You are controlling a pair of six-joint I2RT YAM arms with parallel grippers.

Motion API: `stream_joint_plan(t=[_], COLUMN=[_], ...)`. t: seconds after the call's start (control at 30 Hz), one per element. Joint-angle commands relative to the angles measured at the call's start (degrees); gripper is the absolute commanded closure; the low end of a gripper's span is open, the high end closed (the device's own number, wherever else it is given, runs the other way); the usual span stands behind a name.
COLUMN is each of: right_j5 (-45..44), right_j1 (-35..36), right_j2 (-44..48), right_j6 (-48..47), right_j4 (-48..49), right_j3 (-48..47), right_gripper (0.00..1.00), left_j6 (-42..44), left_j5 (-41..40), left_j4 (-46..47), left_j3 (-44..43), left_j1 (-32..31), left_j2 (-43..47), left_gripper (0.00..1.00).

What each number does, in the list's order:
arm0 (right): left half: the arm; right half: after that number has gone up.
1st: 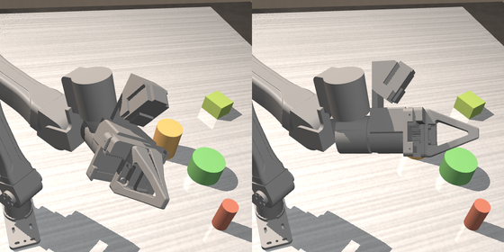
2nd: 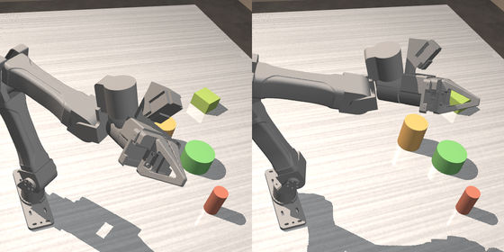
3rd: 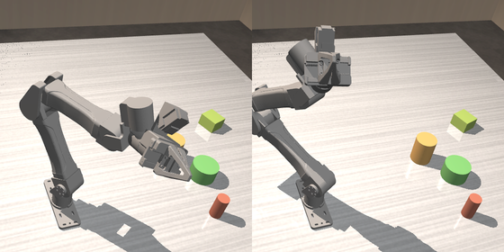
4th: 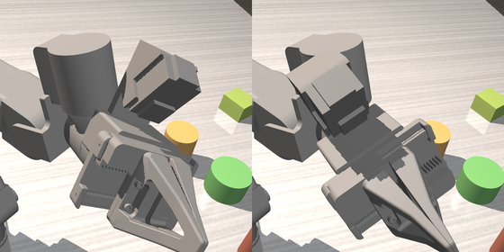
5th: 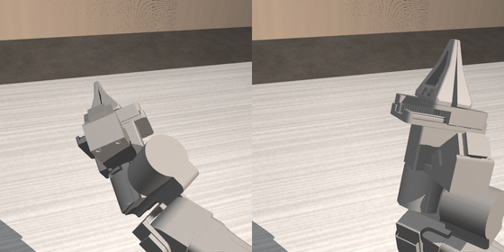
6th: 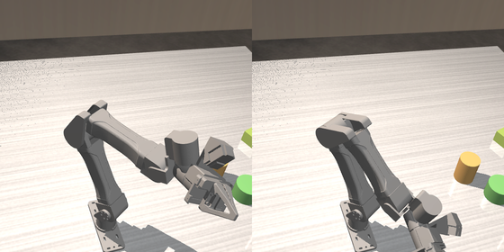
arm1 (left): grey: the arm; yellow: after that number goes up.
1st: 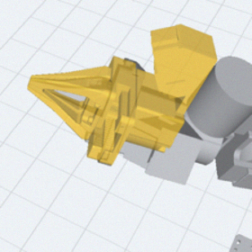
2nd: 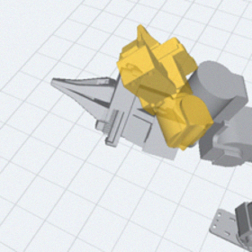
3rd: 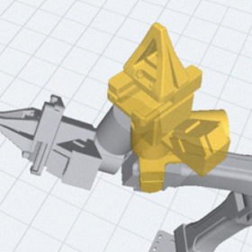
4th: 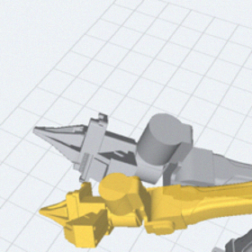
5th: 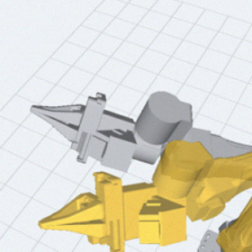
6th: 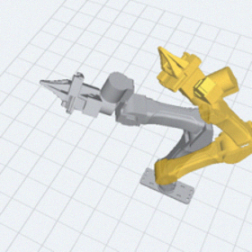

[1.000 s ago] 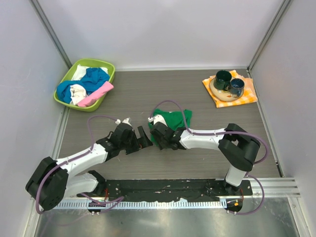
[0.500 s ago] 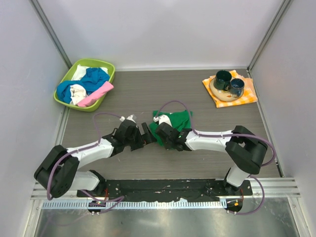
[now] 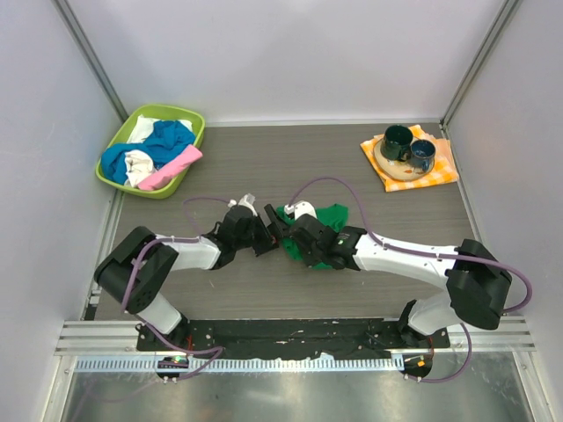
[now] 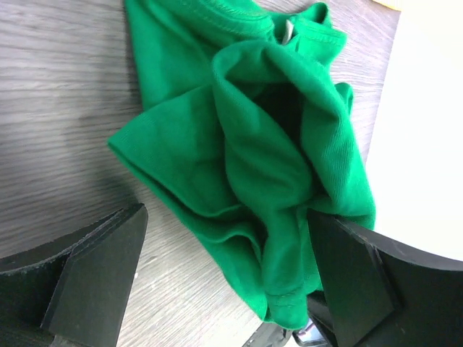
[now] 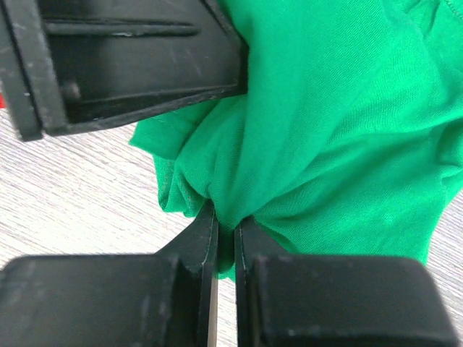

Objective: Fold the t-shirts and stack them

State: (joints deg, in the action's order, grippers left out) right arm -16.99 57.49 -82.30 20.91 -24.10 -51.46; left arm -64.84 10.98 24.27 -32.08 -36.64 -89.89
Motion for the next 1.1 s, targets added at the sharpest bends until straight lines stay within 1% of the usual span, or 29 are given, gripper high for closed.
stream_joint_plan(t=[0.0, 0.07, 0.17, 0.2, 0.3, 0.53, 0.73, 0.87, 1.07], right_j5=[1.26, 1.44, 1.44, 1.7, 1.7, 2.14, 2.58, 2.75, 2.84], right_j1=[-0.01, -0.01, -0.01, -0.01, -0.01, 0.07, 0.25, 0.51, 0.78], right_j2=[2.41, 2.5, 2.94, 2.94, 2.76, 2.32, 1.71, 1.27, 1.27], right_j6=[-0.43, -0.34, -0.34, -0.43, -0.51, -0.51, -0.52, -0.34, -0.08], right_j4=[-1.39, -1.65, -1.83, -1.83, -1.92, -2.09, -1.74, -1.3, -1.04], right_j3=[-0.74, -0.74, -0.66, -0.66, -0.66, -0.74, -0.66, -0.31, 0.05], right_gripper=[0.99, 0.99, 0.99, 0.99, 0.99, 0.99, 0.99, 0.99, 0.99], left_j6=[-5.02, -8.0, -11.43, -12.41, -15.48, -16.55, -16.46, -15.41, -15.84], left_j5=[0.44, 0.36, 0.27, 0.09, -1.49, -1.49, -2.46, -2.72, -0.79], left_j4=[8.06, 13.66, 18.69, 24.19, 33.09, 35.05, 35.05, 33.66, 33.38], left_j3=[2.36, 4.12, 6.32, 7.28, 11.24, 15.1, 17.22, 16.52, 13.62], left_j1=[-0.18, -0.27, -0.27, -0.36, -0.27, -0.27, -0.27, -0.36, -0.36], left_j2=[-4.59, -5.65, -7.14, -7.49, -8.02, -4.16, 2.95, 6.12, 5.16], left_gripper=[0.0, 0.0, 0.0, 0.0, 0.0, 0.0, 0.0, 0.0, 0.0])
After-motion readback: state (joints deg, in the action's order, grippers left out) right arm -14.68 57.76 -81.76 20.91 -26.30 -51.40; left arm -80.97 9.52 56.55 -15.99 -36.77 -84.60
